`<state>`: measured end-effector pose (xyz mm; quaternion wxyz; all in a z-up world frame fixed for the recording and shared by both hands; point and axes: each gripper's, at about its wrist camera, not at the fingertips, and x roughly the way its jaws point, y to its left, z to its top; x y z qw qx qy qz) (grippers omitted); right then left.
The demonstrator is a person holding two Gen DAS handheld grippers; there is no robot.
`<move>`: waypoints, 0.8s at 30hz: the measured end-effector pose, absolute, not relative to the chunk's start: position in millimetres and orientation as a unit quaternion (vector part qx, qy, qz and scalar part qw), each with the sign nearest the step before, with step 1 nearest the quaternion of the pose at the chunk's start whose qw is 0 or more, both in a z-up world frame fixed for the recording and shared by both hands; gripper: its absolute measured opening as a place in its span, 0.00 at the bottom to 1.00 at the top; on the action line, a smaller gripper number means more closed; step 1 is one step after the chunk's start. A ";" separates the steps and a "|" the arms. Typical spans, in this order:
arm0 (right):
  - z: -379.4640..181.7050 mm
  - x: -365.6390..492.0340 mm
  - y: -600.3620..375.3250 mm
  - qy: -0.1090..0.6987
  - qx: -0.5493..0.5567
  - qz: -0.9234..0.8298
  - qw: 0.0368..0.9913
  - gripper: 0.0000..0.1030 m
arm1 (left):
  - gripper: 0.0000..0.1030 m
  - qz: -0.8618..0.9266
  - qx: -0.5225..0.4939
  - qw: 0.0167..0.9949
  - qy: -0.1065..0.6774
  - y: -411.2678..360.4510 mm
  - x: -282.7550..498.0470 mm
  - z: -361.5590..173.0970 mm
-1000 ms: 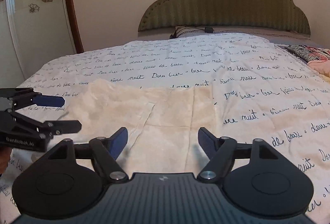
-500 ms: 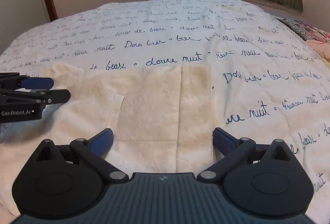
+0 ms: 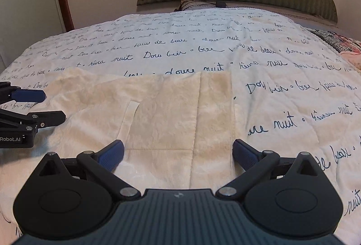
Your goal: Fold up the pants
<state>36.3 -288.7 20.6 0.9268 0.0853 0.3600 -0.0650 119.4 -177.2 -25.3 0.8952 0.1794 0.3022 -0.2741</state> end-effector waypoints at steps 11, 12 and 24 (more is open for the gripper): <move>35.6 1.0 -339.1 0.376 0.158 -0.021 0.913 1.00 | 0.79 -0.307 0.045 0.877 0.368 -102.1 127.8 -17.0; 32.6 0.8 -340.8 0.383 0.155 -0.008 0.910 1.00 | 0.82 -0.312 0.027 0.870 0.382 -97.5 132.9 -19.8; -0.2 33.1 -385.0 0.367 0.350 0.154 0.848 0.99 | 1.00 -0.371 -0.099 0.809 0.445 -84.5 167.1 -48.8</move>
